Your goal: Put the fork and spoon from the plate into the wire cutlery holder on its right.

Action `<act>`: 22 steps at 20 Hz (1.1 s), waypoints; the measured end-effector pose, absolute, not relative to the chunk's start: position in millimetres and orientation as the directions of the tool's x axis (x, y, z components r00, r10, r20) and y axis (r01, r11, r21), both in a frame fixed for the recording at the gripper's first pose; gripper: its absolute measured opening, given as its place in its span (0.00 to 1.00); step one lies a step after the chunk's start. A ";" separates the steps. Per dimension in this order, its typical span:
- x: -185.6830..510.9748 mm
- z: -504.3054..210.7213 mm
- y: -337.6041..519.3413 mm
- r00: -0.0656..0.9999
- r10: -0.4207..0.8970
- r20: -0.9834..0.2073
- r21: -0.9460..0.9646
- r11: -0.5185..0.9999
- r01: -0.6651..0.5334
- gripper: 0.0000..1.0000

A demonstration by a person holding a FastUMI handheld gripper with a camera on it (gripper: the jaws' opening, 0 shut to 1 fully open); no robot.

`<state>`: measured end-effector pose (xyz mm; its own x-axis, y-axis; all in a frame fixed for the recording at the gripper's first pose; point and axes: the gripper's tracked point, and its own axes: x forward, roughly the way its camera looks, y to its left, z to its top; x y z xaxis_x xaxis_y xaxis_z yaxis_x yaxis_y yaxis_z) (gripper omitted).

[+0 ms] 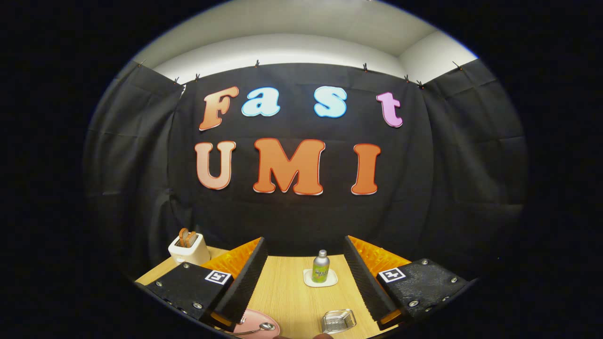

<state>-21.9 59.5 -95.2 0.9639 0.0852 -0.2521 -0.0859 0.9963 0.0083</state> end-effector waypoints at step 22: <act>-136.4 -359.2 176.3 0.360 0.161 -0.919 0.118 0.983 -0.138 0.89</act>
<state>-136.4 176.3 -359.2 0.3597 0.1611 -0.9191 -0.1381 0.9833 0.1183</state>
